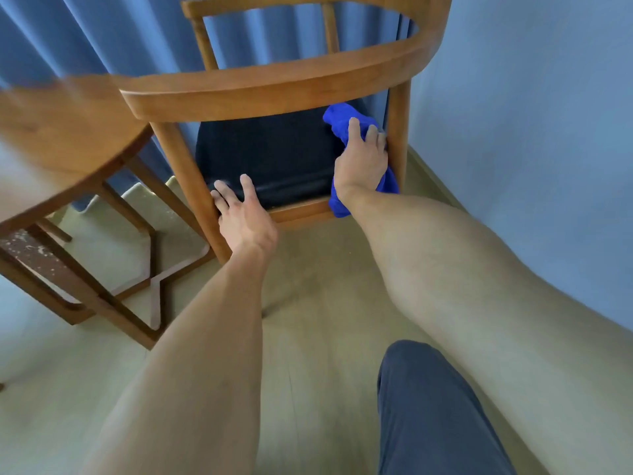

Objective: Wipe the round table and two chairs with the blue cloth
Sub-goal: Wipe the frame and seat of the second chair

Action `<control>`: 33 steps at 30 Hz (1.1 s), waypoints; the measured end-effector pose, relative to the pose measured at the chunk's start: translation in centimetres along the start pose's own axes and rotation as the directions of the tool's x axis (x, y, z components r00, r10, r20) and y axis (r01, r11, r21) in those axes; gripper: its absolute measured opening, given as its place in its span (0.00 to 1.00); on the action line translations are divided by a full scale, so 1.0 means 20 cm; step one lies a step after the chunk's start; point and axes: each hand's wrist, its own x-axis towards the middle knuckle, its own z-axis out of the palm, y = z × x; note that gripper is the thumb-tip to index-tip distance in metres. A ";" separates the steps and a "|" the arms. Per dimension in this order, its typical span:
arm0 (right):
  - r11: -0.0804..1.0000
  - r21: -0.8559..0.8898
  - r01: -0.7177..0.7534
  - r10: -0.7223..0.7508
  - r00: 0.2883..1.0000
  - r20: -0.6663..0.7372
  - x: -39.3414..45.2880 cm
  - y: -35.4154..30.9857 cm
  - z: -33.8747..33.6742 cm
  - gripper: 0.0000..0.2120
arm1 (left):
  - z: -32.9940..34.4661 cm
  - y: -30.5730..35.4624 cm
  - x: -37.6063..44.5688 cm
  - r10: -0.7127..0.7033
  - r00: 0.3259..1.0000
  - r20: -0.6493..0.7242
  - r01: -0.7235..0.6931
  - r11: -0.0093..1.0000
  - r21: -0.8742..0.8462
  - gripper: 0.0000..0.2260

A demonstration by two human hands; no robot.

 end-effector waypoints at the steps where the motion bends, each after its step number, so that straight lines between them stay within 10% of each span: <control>1: 1.000 0.011 -0.004 0.005 1.000 -0.018 -0.03 0.01 0.01 0.28 | 0.00 -0.01 0.00 0.001 1.000 0.000 -0.001 1.000 -0.004 0.37; 6: 0.995 0.044 -0.084 0.085 0.996 -0.016 -0.08 -0.03 0.04 0.25 | -0.04 -0.01 -0.02 -0.016 1.000 0.025 0.018 0.997 -0.080 0.36; 13: 0.995 0.053 -0.088 0.089 0.996 -0.023 -0.07 -0.05 0.02 0.22 | -0.05 -0.28 -0.15 -0.060 0.957 -0.283 -0.016 0.966 -0.258 0.14; 19: 0.968 0.154 -0.200 0.195 0.980 0.046 -0.17 -0.29 0.01 0.22 | -0.10 -0.49 -0.11 -0.522 0.853 -0.011 0.489 0.805 -0.336 0.31; 29: 0.874 0.483 0.063 -0.137 0.983 0.121 -0.67 -0.75 0.09 0.24 | -0.03 -0.57 -0.13 -0.493 0.754 0.434 0.594 0.793 -0.131 0.34; 33: 0.869 0.246 0.430 -0.475 0.864 0.166 -0.64 -0.53 0.10 0.34 | 0.00 -0.54 -0.23 -0.516 0.748 0.418 0.580 0.814 -0.033 0.31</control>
